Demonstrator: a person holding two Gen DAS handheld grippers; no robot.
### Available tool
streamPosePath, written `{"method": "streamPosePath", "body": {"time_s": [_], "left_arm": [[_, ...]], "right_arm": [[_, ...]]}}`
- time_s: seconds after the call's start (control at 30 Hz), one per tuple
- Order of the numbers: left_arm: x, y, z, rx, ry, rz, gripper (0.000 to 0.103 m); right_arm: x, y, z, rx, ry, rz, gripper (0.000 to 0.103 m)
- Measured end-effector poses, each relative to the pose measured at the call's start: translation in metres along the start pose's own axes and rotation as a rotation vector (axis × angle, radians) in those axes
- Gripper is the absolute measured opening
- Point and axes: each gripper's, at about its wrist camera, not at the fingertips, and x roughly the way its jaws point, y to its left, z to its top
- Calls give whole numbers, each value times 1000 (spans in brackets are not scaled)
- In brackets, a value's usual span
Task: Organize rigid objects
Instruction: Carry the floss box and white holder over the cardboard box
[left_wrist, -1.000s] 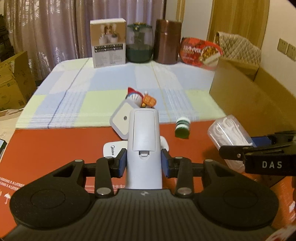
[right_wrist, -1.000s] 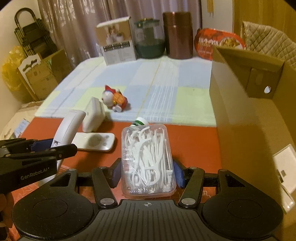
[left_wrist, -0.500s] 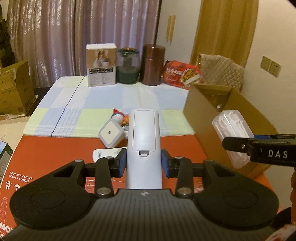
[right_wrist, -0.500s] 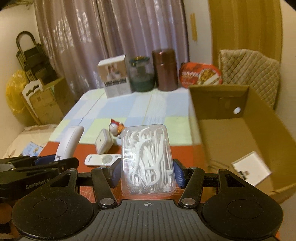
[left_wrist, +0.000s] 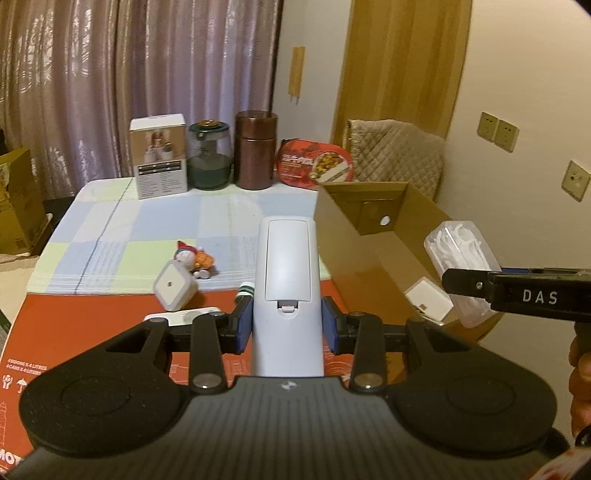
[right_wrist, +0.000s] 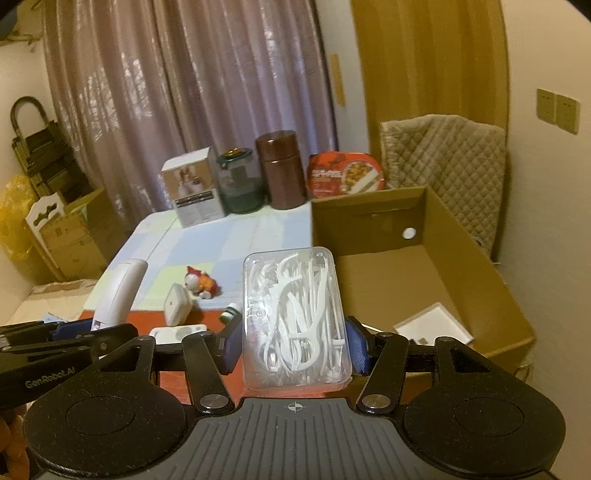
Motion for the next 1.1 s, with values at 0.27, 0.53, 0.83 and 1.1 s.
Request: {"method": "streamPosePath", "body": {"time_s": [0.27, 0.53, 0.83, 1.1], "left_arm": [[7, -29, 15, 21, -4, -59, 33], [44, -74, 41, 47, 9, -149, 33], [112, -105, 65, 30, 70, -208, 33], [169, -117, 80, 33, 110, -204, 33]], "right_arm": [[-17, -53, 13, 60, -32, -75, 54], [-7, -108, 32, 77, -5, -129, 54], [41, -140, 46, 62, 60, -112, 54], [81, -161, 54, 45, 97, -70, 54]]}}
